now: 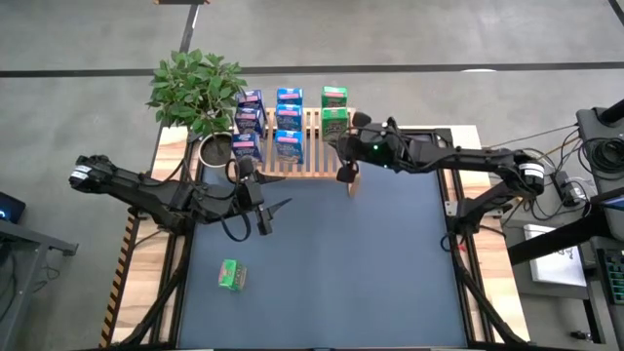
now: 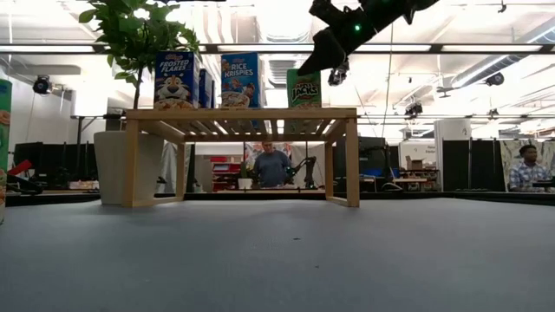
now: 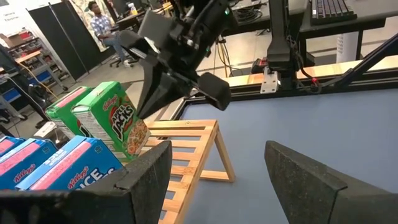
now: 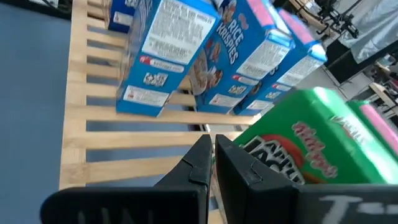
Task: Stack cereal on shelf
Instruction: Put the top green cereal box on the shelf aligned with the green cereal box
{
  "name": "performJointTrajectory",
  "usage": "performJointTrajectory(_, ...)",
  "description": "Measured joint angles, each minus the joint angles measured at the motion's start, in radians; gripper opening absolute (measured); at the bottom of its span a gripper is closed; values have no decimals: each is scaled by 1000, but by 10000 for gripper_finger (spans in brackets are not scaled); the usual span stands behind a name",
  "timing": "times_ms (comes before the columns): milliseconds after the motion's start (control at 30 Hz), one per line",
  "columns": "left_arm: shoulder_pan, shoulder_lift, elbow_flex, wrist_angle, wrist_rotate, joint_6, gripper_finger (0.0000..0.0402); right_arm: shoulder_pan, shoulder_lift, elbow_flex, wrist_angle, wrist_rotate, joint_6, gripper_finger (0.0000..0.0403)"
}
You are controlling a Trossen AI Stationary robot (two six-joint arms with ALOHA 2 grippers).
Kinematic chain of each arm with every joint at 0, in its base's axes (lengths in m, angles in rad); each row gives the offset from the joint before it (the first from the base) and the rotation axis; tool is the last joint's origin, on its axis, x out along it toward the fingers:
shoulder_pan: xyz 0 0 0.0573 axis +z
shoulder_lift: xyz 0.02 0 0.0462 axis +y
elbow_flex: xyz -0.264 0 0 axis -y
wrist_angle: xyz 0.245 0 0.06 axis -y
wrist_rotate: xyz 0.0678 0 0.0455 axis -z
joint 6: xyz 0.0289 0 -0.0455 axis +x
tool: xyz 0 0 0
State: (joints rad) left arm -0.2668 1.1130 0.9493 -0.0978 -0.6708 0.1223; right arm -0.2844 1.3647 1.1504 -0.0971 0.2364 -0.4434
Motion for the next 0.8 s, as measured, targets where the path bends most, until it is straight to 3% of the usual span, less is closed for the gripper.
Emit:
performJointTrajectory(233, 0, 0, 0, 0, 0, 4, 240, -4, 69, -35, 45, 5, 9, 13)
performJointTrajectory(367, 0, 1, 0, -1, 0, 3, 240, -3, 141, -4, 49, 106, -36, 13)
performJointTrajectory(500, 0, 1, -1, -2, 0, 0, 240, -4, 189, 28, 54, 135, -70, 13)
performJointTrajectory(800, 0, 1, -2, -7, 0, 0, 240, -3, 197, 50, 48, 156, -74, 13)
